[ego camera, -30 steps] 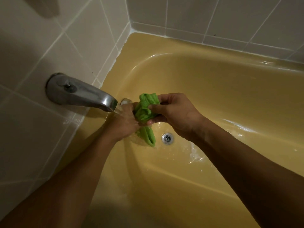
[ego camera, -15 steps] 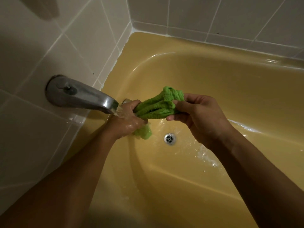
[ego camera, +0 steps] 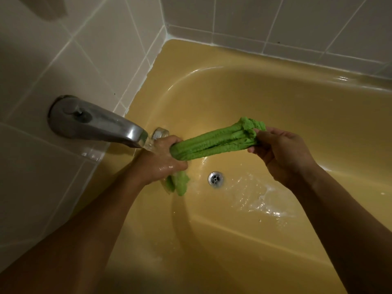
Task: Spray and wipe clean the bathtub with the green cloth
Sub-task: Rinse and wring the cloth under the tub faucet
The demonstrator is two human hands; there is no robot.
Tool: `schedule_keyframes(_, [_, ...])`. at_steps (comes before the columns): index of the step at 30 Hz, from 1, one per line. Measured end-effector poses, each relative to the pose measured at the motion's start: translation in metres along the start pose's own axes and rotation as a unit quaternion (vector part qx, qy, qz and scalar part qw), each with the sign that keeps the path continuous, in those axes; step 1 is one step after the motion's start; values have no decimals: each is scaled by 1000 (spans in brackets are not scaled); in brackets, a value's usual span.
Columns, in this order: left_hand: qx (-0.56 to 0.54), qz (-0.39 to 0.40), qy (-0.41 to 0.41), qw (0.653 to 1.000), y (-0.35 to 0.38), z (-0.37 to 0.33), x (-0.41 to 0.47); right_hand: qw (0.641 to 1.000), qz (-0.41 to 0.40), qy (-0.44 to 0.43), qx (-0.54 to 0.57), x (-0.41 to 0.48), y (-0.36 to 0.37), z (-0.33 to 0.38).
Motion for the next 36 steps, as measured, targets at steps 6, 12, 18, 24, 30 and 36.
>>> schedule_keyframes(6, [-64, -31, 54, 996, -8, -9, -8, 970, -59, -4, -235, 17, -3, -23])
schedule_keyframes(12, [-139, -62, 50, 987, -10, -4, -18, 883, 47, -185, -429, -1, 47, -26])
schedule_keyframes(18, [-194, -85, 55, 976, -19, -8, -24, 829, 228, -216, -463, -22, 106, -61])
schedule_keyframes(24, [-171, -84, 51, 980, -20, 3, -24, 818, 185, -308, -449, -21, 114, -43])
schedule_keyframes(30, [-48, -55, 28, 997, -7, 7, -22, 866, 193, -269, -374, -11, 92, -28])
schedule_keyframes(36, [-91, -19, 19, 996, -2, 7, -15, 916, 175, -206, -298, -5, 70, -32])
Point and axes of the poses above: each hand's wrist, its own x-axis towards the middle knuckle, its own y-axis out of the palm, z = x × y, the point moved 5 cm from there along x, towards the middle knuckle, and after that the axes turned 11 degrees about -z, right-handed, at the moved point
